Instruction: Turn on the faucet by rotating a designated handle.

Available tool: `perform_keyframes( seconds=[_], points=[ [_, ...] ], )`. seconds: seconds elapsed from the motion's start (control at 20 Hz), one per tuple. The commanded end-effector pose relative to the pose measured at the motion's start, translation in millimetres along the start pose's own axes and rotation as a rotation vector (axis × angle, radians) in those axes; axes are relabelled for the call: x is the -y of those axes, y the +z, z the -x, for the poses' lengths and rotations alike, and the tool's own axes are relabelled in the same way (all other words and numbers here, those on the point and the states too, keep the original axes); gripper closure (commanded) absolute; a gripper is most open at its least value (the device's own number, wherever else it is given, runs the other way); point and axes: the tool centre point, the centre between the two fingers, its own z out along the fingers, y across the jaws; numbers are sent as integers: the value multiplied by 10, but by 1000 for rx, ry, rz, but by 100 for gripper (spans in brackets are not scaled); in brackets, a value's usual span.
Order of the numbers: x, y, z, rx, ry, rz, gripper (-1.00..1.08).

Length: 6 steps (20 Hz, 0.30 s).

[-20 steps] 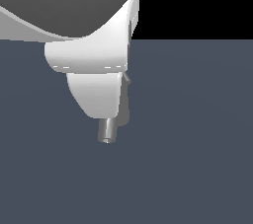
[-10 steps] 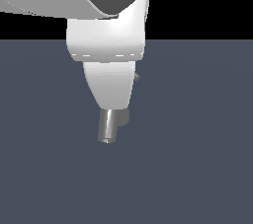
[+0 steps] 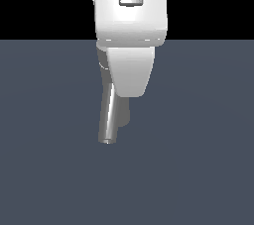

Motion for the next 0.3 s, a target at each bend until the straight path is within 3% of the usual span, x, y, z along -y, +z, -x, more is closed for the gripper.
perform_keyframes(
  seconds=[0.0,0.25],
  points=[
    [10,13,-285,-24,55,6,108],
    [73,14,-408,-26,60,8,108]
  ],
)
